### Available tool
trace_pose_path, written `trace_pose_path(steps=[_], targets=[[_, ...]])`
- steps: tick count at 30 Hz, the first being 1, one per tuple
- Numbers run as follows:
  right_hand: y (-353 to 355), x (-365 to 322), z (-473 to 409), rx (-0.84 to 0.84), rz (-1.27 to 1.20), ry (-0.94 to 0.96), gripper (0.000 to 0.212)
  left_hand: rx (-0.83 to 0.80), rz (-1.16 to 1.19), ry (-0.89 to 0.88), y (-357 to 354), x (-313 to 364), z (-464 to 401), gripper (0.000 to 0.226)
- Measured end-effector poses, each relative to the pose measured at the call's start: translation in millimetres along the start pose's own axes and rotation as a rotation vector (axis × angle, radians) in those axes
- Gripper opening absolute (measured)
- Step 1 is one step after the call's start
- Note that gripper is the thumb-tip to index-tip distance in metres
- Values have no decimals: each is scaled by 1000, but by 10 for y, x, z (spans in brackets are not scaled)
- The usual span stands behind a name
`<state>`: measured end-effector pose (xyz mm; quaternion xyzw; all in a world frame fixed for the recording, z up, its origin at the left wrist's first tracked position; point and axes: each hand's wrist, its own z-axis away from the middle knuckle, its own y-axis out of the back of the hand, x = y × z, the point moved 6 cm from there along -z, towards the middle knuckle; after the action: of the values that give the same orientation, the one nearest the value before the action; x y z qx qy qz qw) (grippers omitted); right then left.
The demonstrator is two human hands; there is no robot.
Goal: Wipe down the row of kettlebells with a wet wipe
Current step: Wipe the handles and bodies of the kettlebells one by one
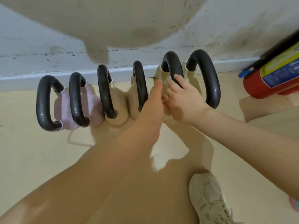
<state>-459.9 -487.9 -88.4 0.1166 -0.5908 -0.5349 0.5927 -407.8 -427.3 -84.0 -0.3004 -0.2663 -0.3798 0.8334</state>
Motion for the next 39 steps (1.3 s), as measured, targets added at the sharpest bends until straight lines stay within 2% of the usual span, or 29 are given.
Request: trace_pose_path(steps=[2, 3, 6, 9, 11, 13, 15, 17, 18, 20, 21, 23, 26, 28, 30, 32, 33, 36, 39], targets=[[-35, -205, 57, -67, 187, 9, 44, 25, -28, -6, -12, 16, 55, 60], [-82, -358, 121, -176, 292, 71, 46, 25, -38, -5, -6, 25, 78, 61], [-217, -603, 97, -299, 415, 107, 36, 27, -41, 13, 37, 29, 101, 47], [-240, -696, 20, -249, 311, 49, 34, 46, -60, -24, 63, 72, 128, 42], [-227, -735, 3, -115, 211, 49, 35, 81, -79, -52, 87, 111, 150, 41], [-10, -540, 62, 204, -28, 40, 48, 122, -59, -81, 111, 161, 165, 35], [247, -229, 247, 452, -305, -43, 39, 159, 17, -118, 132, 214, 177, 27], [404, 105, 352, 552, -531, -205, 23, 181, 51, -180, 133, 294, 154, 21], [362, 237, 412, 605, -637, -325, 22, 186, 5, -197, 120, 331, 136, 19], [262, 531, 514, 576, -996, -596, 31, 182, -117, -194, 73, 341, 58, 20], [196, 686, 561, 635, -1176, -746, 34, 161, -173, -176, 39, 305, 6, 18], [41, 921, 621, 709, -1357, -1022, 35, 91, -302, -122, -66, 203, -62, 18], [-290, 995, 504, 647, -1591, -1200, 35, 40, -461, -125, -177, 85, -82, 34], [-442, 890, 332, 492, -1690, -1212, 45, 55, -486, -173, -188, 93, -83, 45], [-507, 668, 128, 248, -1903, -1140, 50, 50, -509, -197, -178, 104, -90, 48], [-471, 376, 5, 3, -2252, -1000, 46, 52, -549, -224, -169, 124, -100, 44], [-466, 273, 6, -61, -2386, -951, 44, 64, -584, -247, -169, 139, -103, 40], [-531, 102, 108, -39, -2524, -801, 44, 119, -663, -306, -174, 168, -107, 35], [-592, 21, 242, 18, -2395, -677, 37, 173, -677, -326, -170, 159, -114, 43]])
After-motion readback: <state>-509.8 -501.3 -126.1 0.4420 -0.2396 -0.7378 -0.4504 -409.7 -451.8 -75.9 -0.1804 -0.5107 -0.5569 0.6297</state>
